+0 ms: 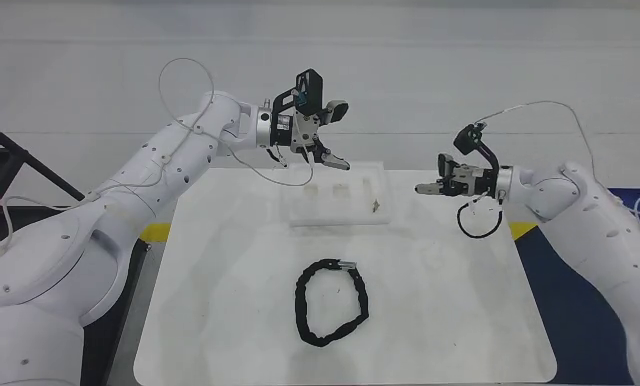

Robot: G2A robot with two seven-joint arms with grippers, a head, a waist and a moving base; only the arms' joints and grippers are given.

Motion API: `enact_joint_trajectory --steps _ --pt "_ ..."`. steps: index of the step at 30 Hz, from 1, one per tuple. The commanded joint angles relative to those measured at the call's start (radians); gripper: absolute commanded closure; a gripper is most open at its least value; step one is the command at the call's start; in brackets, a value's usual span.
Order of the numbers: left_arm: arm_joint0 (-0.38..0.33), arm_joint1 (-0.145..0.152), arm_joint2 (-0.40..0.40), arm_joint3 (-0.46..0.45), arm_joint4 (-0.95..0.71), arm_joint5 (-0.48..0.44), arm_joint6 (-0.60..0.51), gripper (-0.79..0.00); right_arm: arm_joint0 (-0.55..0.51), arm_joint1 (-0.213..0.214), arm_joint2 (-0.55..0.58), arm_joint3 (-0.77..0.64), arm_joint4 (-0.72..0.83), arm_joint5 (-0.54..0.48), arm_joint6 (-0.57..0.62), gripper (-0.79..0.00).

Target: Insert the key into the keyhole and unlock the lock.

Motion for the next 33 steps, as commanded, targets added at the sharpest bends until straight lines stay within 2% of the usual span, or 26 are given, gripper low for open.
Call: enact_joint_trajectory --steps 1,12,17,27,30,33 --pt "0.0 0.0 0.0 0.0 0.0 0.0 0.0 -0.785 0.019 -0.036 -0.04 0.054 0.016 0.016 0.01 -0.785" --pt "0.0 0.0 0.0 0.0 0.0 0.0 0.0 -0.785 0.05 -0.202 -0.18 0.19 -0.021 0.171 -0.019 -0.785" --pt "0.0 0.0 0.0 0.0 0.0 0.0 0.0 -0.785 0.042 -0.262 -0.211 0.213 -0.045 0.308 -0.06 -0.785" --pt "0.0 0.0 0.0 0.0 0.0 0.0 0.0 -0.785 0.038 -0.356 -0.249 0.23 -0.117 0.555 -0.081 -0.785" --pt "0.0 0.0 0.0 0.0 0.0 0.0 0.0 -0.785 0.038 -0.378 -0.246 0.249 -0.105 0.595 -0.063 -0.785" --pt "0.0 0.0 0.0 0.0 0.0 0.0 0.0 -0.785 0.038 -0.379 -0.245 0.253 -0.103 0.599 -0.06 -0.785"
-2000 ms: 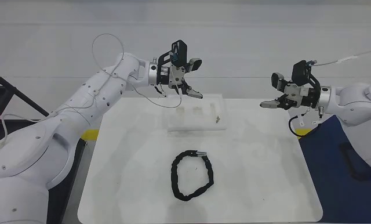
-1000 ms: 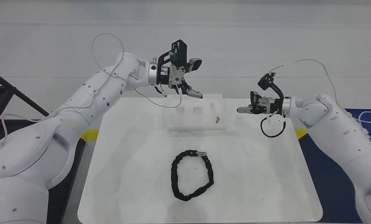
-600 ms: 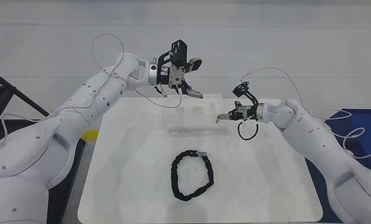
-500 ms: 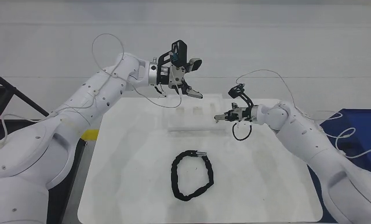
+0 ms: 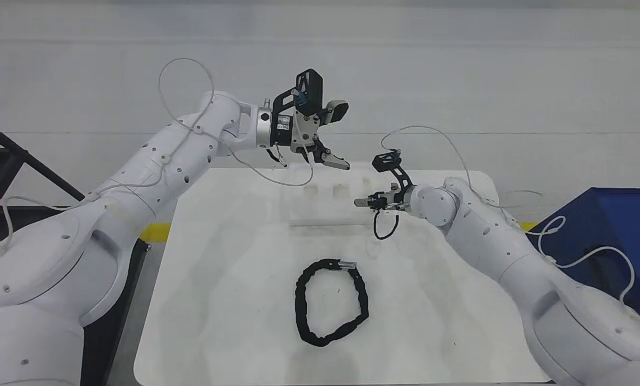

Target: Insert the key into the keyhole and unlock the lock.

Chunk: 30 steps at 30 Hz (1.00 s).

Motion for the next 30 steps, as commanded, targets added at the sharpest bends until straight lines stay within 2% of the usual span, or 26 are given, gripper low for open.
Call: enact_joint_trajectory --steps 1,16,22,30 --pt "0.0 0.0 0.0 0.0 0.0 0.0 0.0 -0.785 0.0 0.001 0.0 -0.001 -0.001 -0.001 -0.001 -0.785" --pt "0.0 0.0 0.0 0.0 0.0 0.0 0.0 -0.785 -0.005 0.001 0.003 -0.001 -0.003 0.012 0.003 -0.785" --pt "0.0 0.0 0.0 0.0 0.0 0.0 0.0 -0.785 0.019 -0.001 0.015 -0.032 -0.022 0.003 0.152 -0.785" --pt "0.0 0.0 0.0 0.0 0.0 0.0 0.0 -0.785 0.048 -0.03 0.024 -0.018 -0.025 0.019 0.259 -0.785"
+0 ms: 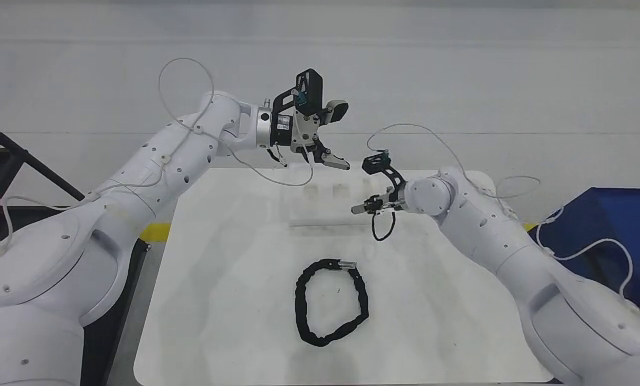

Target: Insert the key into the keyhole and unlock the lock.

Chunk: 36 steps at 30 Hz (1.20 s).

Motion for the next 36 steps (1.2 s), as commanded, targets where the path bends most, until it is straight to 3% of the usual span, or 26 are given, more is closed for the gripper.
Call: enact_joint_trajectory --steps 1,6,7,10,15,23,27,28,36 --pt "0.0 0.0 0.0 0.0 0.0 0.0 0.0 -0.785 0.007 -0.01 0.003 0.02 0.009 -0.006 0.023 -0.785" --pt "0.0 0.0 0.0 0.0 0.0 0.0 0.0 -0.785 0.026 -0.037 0.003 0.077 0.011 -0.032 0.054 -0.785" --pt "0.0 0.0 0.0 0.0 0.0 0.0 0.0 -0.785 0.028 -0.042 0.003 0.089 0.012 -0.037 0.061 -0.723" --pt "0.0 0.0 0.0 0.0 0.0 0.0 0.0 -0.785 0.035 -0.058 0.002 0.121 0.01 -0.053 0.068 -0.659" --pt "0.0 0.0 0.0 0.0 0.0 0.0 0.0 -0.785 0.043 -0.084 0.002 0.181 0.003 -0.081 0.054 -0.68" --pt "0.0 0.0 0.0 0.0 0.0 0.0 0.0 -0.785 0.055 -0.122 0.004 0.262 -0.016 -0.085 0.021 -0.585" --pt "0.0 0.0 0.0 0.0 0.0 0.0 0.0 -0.785 0.059 -0.138 0.01 0.302 -0.018 -0.092 0.001 -0.391" --pt "0.0 0.0 0.0 0.0 0.0 0.0 0.0 -0.785 0.059 -0.141 0.012 0.312 -0.018 -0.094 0.0 -0.379" --pt "0.0 0.0 0.0 0.0 0.0 0.0 0.0 -0.785 0.062 -0.167 0.022 0.372 -0.023 -0.106 -0.013 -0.36"
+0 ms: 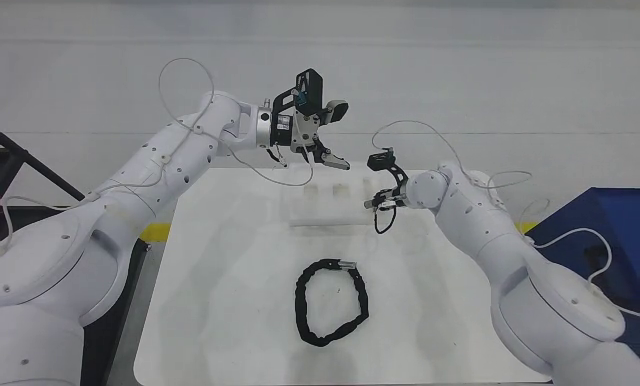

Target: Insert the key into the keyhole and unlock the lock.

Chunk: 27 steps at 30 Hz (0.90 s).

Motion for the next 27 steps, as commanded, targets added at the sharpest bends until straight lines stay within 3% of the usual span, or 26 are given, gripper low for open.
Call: enact_joint_trajectory --steps 1,22,27 --pt "0.0 0.0 0.0 0.0 0.0 0.0 0.0 -0.785 -0.001 -0.006 0.001 0.011 -0.004 0.001 -0.003 -0.354" --pt "0.0 0.0 0.0 0.0 0.0 0.0 0.0 -0.785 -0.007 -0.055 0.028 0.1 -0.031 0.034 -0.048 -0.151" --pt "0.0 0.0 0.0 0.0 0.0 0.0 0.0 -0.785 -0.008 -0.063 0.035 0.111 -0.037 0.044 -0.051 -0.068"
